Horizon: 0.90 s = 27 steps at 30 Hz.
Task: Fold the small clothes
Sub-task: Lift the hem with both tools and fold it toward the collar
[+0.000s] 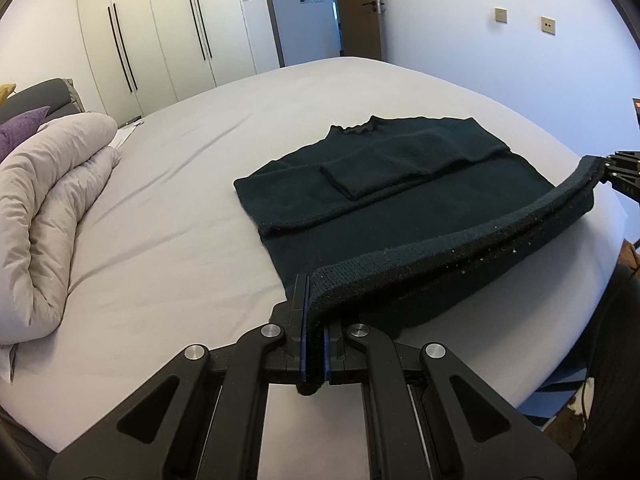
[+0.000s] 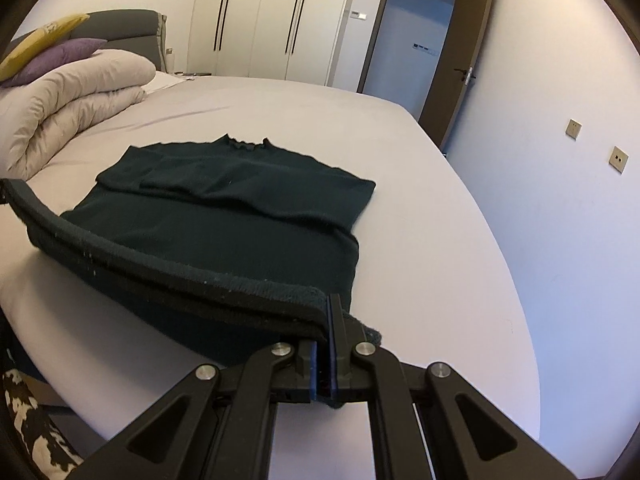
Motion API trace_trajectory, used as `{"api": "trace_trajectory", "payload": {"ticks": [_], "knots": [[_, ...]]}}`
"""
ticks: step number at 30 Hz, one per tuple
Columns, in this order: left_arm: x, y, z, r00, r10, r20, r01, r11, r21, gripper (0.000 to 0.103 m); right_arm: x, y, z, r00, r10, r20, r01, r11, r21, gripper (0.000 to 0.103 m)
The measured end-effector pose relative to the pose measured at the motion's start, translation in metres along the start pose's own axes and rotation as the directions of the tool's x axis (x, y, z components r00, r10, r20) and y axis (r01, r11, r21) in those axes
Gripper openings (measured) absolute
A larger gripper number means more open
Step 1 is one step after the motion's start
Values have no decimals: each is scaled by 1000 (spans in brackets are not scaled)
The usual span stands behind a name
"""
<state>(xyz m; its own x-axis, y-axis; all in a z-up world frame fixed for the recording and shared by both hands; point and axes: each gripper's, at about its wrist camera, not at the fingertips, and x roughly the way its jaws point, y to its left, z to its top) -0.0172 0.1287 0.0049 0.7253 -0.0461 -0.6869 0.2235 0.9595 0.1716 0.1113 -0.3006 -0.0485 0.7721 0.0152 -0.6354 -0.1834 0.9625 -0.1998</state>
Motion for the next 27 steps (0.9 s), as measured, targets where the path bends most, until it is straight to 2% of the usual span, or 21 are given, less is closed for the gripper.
{"api": "trace_trajectory", "payload": {"ticks": [6, 16, 27], "knots": [[20, 11, 17, 1000, -11, -13, 10, 1000, -20, 5, 18, -5, 21, 1000, -1, 11, 1, 1000, 6, 4], [64, 33, 65, 1000, -2, -11, 2, 1000, -22, 5, 63, -14, 62, 1000, -3, 18, 2, 1000, 24, 4], [135, 50, 120, 1000, 0, -22, 0, 1000, -19, 5, 127, -33, 100, 1000, 13, -12, -13, 997, 70, 4]]}}
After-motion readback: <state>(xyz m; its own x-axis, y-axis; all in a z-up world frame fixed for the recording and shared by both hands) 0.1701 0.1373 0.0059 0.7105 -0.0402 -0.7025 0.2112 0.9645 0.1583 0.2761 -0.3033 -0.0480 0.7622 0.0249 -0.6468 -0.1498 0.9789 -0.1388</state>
